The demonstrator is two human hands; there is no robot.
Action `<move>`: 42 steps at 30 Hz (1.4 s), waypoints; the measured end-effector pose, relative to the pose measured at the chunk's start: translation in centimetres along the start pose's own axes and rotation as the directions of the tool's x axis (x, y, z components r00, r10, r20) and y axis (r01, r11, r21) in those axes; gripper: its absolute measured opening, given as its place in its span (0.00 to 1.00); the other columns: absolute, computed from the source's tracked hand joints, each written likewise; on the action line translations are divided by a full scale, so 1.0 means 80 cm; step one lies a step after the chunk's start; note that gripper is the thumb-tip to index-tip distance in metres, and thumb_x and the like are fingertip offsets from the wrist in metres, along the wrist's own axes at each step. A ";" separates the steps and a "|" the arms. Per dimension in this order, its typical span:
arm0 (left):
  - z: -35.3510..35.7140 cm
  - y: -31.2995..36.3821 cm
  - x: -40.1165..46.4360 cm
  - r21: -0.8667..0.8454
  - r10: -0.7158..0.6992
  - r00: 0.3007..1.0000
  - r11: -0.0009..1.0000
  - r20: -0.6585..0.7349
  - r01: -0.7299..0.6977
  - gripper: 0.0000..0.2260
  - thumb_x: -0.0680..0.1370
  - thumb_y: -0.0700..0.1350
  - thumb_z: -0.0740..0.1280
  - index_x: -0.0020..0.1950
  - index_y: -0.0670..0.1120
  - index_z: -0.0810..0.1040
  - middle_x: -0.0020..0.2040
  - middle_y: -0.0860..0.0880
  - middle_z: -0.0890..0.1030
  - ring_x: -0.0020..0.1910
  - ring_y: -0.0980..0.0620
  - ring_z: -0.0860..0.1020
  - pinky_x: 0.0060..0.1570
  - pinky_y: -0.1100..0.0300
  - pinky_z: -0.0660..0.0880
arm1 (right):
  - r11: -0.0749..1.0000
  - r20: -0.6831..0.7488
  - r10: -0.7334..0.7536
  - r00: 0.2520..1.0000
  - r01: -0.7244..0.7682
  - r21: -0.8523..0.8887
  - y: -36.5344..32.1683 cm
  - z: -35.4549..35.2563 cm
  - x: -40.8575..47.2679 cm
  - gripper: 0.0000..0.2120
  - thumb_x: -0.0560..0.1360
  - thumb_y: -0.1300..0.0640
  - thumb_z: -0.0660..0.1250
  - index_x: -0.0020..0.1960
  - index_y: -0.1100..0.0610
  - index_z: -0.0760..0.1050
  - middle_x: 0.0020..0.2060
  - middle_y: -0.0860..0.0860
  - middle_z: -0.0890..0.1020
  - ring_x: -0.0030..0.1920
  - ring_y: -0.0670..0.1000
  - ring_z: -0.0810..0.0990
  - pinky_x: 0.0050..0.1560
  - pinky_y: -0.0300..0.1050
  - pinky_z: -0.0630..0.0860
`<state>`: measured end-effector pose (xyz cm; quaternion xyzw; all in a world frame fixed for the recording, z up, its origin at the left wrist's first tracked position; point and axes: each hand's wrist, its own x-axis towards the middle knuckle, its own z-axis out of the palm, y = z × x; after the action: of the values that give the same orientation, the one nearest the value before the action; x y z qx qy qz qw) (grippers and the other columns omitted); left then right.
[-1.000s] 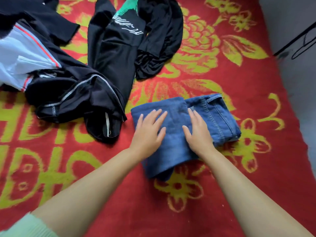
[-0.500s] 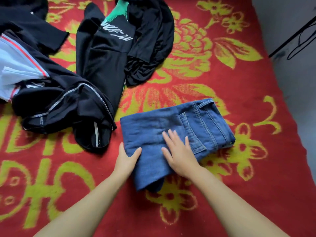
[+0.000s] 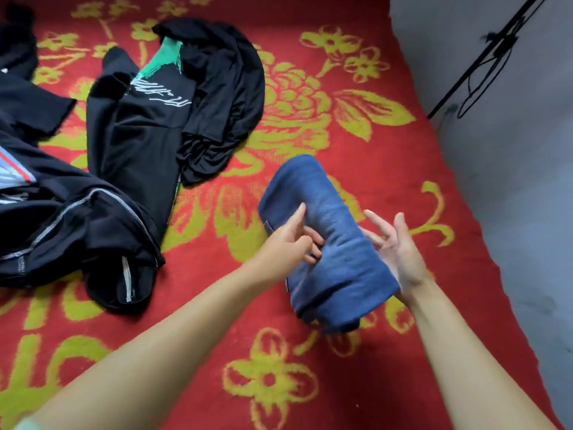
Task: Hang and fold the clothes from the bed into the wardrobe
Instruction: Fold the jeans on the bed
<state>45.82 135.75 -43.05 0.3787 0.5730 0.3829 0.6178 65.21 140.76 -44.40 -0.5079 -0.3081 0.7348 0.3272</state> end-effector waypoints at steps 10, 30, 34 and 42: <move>0.002 -0.036 0.156 0.986 0.173 0.975 0.062 0.139 -0.152 0.31 0.76 0.69 0.49 0.75 0.65 0.40 0.78 0.49 0.42 0.77 0.47 0.41 0.69 0.33 0.43 | -0.085 -0.179 -0.348 0.920 -0.221 -0.972 0.021 0.018 -0.006 0.34 0.78 0.40 0.55 0.78 0.48 0.45 0.77 0.59 0.43 0.76 0.63 0.39 0.68 0.74 0.42; 0.001 -0.154 0.067 0.604 -0.072 0.874 0.696 -0.480 0.388 0.36 0.74 0.69 0.55 0.75 0.49 0.56 0.67 0.46 0.73 0.66 0.44 0.71 0.59 0.48 0.70 | -0.065 -0.056 -0.191 0.980 -0.070 -0.995 0.096 -0.031 0.049 0.29 0.79 0.36 0.45 0.75 0.38 0.36 0.75 0.46 0.32 0.73 0.58 0.27 0.68 0.74 0.38; 0.000 -0.160 0.091 0.656 0.019 0.896 0.688 -0.445 0.311 0.35 0.74 0.68 0.56 0.74 0.49 0.60 0.66 0.44 0.71 0.66 0.43 0.68 0.61 0.47 0.69 | -0.059 -0.058 -0.151 0.987 -0.068 -0.996 0.098 -0.049 0.082 0.27 0.80 0.38 0.43 0.75 0.38 0.37 0.75 0.44 0.34 0.74 0.57 0.29 0.68 0.74 0.39; -0.001 -0.146 0.035 0.895 0.483 0.798 0.060 0.361 -0.442 0.39 0.71 0.63 0.61 0.75 0.43 0.58 0.74 0.40 0.63 0.74 0.44 0.58 0.68 0.40 0.58 | -0.217 0.061 -0.225 0.973 0.011 -0.976 0.107 -0.025 0.000 0.38 0.73 0.34 0.42 0.77 0.51 0.56 0.77 0.56 0.53 0.76 0.62 0.47 0.70 0.69 0.48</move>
<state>46.37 133.39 -54.78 0.8264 0.5398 0.1334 0.0884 65.63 135.91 -51.69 -0.5907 -0.7862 0.1525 -0.0988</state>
